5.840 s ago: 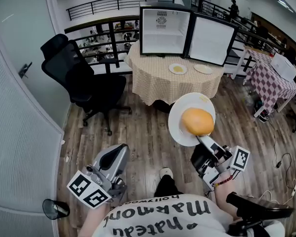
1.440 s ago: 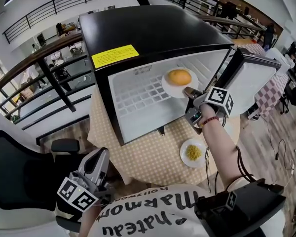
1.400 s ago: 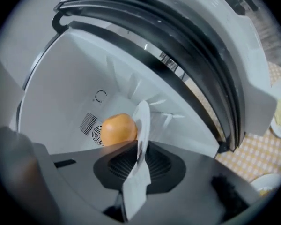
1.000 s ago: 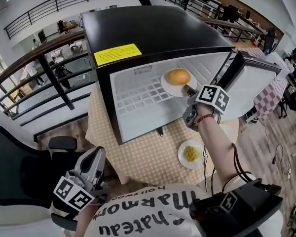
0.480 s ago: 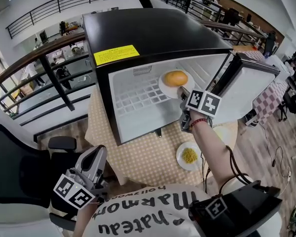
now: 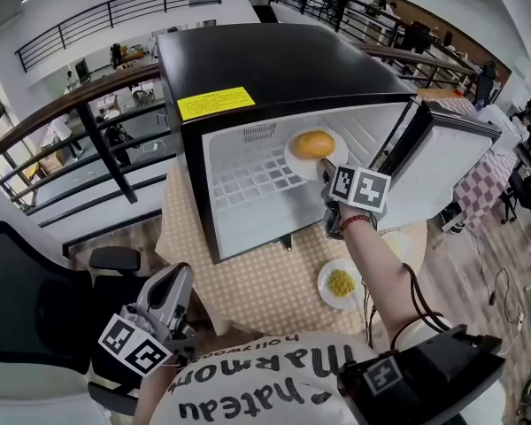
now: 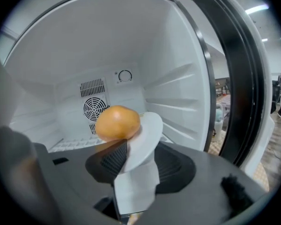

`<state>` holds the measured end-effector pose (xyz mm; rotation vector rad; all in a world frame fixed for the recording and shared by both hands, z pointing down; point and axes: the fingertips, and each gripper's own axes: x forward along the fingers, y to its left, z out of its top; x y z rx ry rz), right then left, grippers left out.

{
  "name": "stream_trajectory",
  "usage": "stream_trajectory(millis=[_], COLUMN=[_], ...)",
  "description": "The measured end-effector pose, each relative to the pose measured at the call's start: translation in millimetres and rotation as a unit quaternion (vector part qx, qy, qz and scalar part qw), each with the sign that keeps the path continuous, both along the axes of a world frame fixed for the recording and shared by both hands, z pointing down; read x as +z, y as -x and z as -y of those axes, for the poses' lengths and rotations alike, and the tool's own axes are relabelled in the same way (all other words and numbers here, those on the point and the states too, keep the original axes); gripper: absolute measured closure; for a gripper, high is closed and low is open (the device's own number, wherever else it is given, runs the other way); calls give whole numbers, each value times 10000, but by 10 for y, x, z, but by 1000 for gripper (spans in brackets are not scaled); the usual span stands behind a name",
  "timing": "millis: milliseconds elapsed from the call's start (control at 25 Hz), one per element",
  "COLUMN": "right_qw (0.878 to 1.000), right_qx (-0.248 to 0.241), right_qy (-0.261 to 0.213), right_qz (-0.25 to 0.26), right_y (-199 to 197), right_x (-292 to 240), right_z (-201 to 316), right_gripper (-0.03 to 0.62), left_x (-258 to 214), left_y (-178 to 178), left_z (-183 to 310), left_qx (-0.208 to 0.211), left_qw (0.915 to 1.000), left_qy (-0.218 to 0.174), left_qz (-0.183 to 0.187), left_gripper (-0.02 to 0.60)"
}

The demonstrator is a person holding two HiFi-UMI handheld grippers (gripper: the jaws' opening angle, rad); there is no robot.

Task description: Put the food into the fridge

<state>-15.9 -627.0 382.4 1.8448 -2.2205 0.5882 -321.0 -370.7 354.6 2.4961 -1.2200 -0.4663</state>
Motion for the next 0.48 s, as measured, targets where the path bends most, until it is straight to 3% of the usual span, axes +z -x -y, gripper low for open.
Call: stream_trajectory(millis=[200, 400, 480], right_qw=[9996, 9979, 9974], right_qx=[10, 69, 64], right_qy=[-56, 306, 342], right_qz=[-282, 572, 633], right_y=[-36, -126, -72], right_x=[-19, 109, 118], right_z=[26, 75, 25], right_gripper=[398, 388, 387], left_x=[-1, -20, -23], left_y=[-37, -108, -59], left_z=[-27, 42, 0], left_qx=[52, 80, 87], left_qw=[10000, 9999, 9999], left_qy=[-58, -105, -111], left_qz=[-14, -25, -38], left_gripper=[575, 575, 575])
